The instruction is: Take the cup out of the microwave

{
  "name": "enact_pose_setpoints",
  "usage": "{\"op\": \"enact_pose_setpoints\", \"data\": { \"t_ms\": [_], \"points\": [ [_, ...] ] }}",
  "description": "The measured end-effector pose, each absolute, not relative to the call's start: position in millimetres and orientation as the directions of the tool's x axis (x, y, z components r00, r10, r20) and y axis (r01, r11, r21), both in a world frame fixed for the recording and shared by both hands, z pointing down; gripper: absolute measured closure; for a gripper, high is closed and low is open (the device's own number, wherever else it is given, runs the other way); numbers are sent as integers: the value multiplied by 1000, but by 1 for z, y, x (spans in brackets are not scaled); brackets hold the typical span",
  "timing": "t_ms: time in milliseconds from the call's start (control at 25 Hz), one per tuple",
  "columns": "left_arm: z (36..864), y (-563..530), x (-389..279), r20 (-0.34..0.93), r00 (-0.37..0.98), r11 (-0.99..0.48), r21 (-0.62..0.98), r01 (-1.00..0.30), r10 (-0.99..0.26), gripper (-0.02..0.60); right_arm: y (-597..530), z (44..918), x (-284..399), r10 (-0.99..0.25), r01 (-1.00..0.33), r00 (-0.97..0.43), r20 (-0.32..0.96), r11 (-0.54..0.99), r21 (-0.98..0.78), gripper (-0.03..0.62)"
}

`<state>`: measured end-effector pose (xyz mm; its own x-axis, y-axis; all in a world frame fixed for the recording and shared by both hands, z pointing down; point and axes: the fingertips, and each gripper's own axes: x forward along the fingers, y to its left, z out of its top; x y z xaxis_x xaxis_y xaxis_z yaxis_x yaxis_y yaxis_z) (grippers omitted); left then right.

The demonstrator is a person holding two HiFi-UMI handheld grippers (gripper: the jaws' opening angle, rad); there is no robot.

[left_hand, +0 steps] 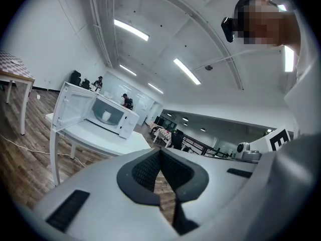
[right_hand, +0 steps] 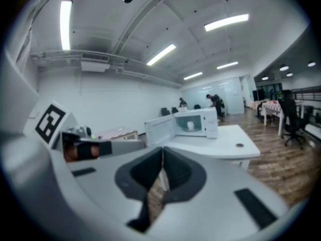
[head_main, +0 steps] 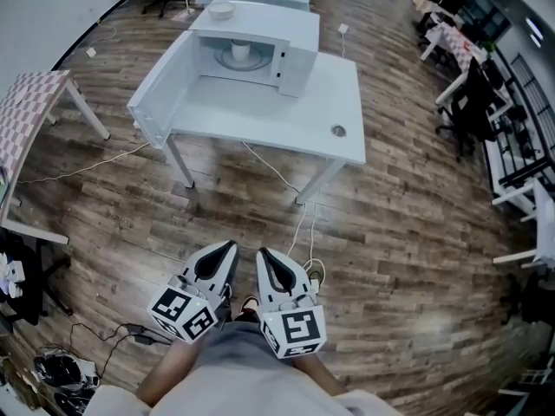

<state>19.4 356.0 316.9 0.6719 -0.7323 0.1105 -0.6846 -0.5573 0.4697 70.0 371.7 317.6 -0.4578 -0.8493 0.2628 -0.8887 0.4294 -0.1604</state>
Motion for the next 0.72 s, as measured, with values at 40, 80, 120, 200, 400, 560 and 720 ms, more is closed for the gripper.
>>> {"op": "enact_pose_setpoints", "data": {
  "t_ms": [40, 80, 120, 200, 400, 560, 720],
  "points": [
    [317, 350, 17, 111, 673, -557, 473, -683, -731, 572, 366, 318, 67, -848, -888, -460, 264, 432, -159, 571],
    [317, 345, 14, 111, 674, -556, 477, -681, -730, 572, 360, 318, 63, -846, -887, -461, 267, 434, -157, 571],
    [317, 339, 11, 111, 676, -556, 480, -679, -729, 572, 354, 319, 60, -845, -887, -462, 271, 435, -156, 571],
    [318, 327, 6, 108, 680, -558, 486, -672, -725, 572, 343, 321, 53, -838, -885, -466, 285, 439, -157, 571],
    [318, 300, -8, 106, 697, -565, 505, -652, -709, 572, 315, 322, 35, -831, -884, -467, 301, 445, -143, 571],
    [315, 274, -25, 95, 703, -571, 511, -642, -705, 572, 289, 322, 19, -828, -887, -461, 318, 442, -135, 571],
    [311, 252, -44, 82, 708, -582, 507, -635, -702, 572, 268, 320, 0, -828, -887, -460, 321, 443, -129, 571]
  ]
}}
